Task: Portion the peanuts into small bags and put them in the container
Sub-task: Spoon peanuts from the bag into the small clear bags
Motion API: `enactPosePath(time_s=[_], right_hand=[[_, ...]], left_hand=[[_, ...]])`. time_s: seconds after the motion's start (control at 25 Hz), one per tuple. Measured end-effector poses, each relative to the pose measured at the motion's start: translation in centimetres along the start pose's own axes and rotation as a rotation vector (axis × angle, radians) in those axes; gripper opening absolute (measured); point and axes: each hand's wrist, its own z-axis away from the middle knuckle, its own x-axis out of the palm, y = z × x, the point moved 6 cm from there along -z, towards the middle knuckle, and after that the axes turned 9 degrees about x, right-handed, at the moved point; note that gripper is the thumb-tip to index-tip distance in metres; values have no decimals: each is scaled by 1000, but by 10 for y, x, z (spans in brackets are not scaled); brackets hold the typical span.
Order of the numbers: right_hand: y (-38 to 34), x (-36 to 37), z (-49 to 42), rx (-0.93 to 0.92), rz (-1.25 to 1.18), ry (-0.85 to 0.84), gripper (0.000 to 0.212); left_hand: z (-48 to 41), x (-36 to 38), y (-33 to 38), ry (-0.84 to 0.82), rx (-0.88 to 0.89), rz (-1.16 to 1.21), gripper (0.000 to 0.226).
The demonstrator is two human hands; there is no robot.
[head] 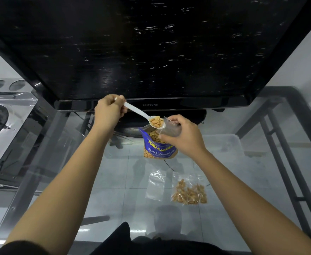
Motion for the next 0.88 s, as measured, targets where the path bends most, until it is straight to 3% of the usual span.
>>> enactPosePath(time_s=[0.24,0.36,0.44,0.52,0.6,0.72,0.8,0.88], right_hand=[[-2,16,6,75,-308,17,49],[-2,11,7,93,-418,48,45],[3,6,7,103,-456,66,47],[11,2,7,121,-480,78,48],[20,-2,8,154,-506,67,48],[35,0,12,230,-519,23,46],[44,3,14,284,-524,-24,45],[50,5,15,314,-532,-68,45]], left_hand=[[29,23,80,-133,508,-438,19],[47,19,113,-42,756,-514,20],[32,-2,108,129,660,-412,22],[14,-11,77,190,439,-226,21],[13,7,41,76,340,-277,18],[33,48,8,-162,411,-426,20],[39,64,-3,-259,407,-460,22],[35,70,-16,-285,280,-430,22]])
